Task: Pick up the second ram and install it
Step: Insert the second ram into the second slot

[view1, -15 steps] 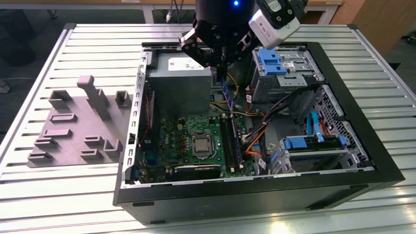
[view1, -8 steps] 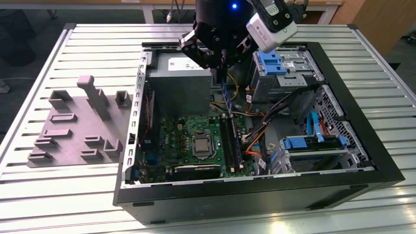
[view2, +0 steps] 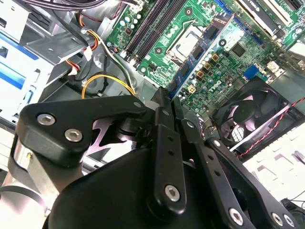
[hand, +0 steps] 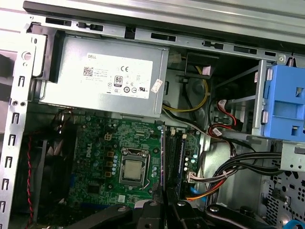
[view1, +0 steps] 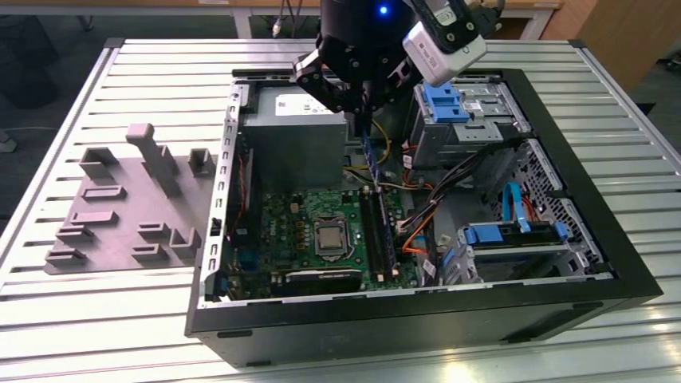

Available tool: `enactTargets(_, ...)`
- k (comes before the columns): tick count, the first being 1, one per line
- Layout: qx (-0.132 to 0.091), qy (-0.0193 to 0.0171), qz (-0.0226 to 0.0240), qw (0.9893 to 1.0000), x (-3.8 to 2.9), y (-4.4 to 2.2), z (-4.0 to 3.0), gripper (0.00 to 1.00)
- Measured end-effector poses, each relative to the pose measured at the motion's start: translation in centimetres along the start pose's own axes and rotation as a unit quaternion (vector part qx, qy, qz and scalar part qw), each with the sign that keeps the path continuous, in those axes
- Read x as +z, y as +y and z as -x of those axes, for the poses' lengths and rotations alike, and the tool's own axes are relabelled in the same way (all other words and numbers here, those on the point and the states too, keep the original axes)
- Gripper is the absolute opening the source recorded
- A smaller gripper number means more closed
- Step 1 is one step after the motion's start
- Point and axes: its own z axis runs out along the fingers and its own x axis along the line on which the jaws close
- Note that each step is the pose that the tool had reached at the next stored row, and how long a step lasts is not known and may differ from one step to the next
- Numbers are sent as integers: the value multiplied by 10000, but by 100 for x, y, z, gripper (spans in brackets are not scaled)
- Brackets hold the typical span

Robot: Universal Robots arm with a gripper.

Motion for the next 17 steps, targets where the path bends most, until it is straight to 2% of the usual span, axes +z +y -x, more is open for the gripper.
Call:
enactTargets(4,12,0,-3,10000,1,0,0,14)
enactTargets(9,189,-6,-13,9998,24,-1,14,14)
enactTargets(17,323,-6,-19,9995,135,-13,90,14)
